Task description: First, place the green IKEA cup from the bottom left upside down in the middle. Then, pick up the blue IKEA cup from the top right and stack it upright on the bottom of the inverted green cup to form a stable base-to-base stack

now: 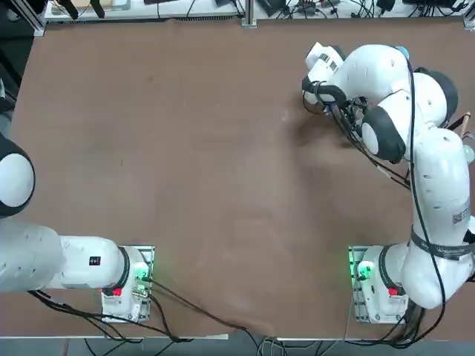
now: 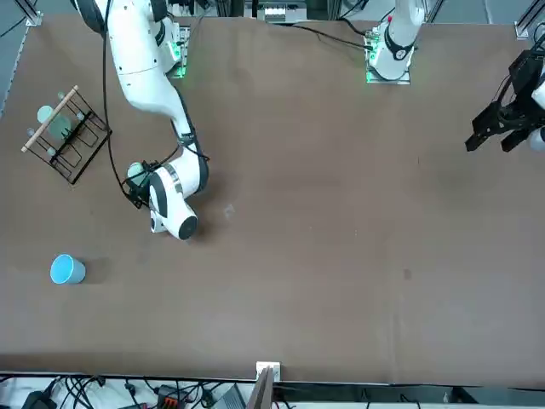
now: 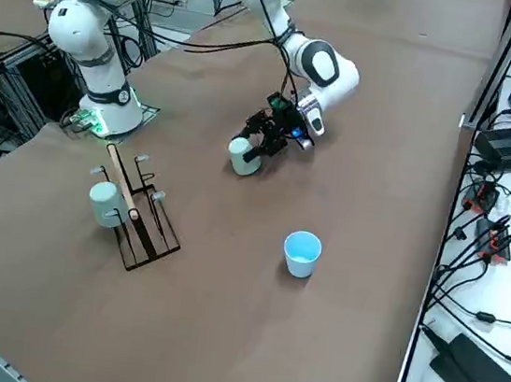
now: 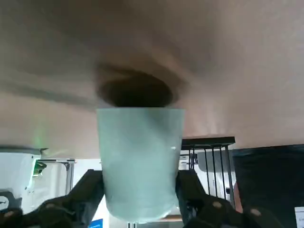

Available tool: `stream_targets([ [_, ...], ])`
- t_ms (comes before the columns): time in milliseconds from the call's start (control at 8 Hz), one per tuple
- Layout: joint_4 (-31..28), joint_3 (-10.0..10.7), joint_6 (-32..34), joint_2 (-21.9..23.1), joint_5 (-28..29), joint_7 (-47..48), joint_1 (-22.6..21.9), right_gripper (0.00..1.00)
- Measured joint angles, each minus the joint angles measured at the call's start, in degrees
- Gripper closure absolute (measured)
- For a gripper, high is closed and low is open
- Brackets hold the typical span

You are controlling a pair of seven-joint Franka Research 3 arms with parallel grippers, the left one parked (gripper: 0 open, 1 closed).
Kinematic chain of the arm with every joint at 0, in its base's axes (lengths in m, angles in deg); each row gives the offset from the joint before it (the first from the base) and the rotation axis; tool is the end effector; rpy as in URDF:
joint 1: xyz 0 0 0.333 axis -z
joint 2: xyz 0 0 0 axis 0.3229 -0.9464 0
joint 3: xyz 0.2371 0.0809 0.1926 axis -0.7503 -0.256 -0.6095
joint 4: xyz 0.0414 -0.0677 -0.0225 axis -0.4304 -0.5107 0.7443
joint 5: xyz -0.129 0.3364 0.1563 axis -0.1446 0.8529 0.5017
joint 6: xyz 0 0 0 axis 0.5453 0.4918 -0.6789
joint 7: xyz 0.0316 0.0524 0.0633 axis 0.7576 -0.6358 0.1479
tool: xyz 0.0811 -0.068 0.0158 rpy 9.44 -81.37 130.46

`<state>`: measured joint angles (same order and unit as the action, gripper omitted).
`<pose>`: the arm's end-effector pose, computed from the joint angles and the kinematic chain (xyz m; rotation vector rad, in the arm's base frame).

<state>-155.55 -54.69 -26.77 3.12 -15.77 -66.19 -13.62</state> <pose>0.5632 0.1375 0.1369 2.0502 0.9508 -1.2832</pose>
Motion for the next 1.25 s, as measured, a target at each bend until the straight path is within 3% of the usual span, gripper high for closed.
stream_targets([
  [125,0.8,0.0,0.0,-0.4,0.3,0.1,0.0,0.0],
  [750,3.3,0.0,1.4,-0.3,0.4,0.2,-1.1,0.0],
  [1250,5.3,0.6,6.0,4.2,0.4,0.1,-1.9,0.0],
])
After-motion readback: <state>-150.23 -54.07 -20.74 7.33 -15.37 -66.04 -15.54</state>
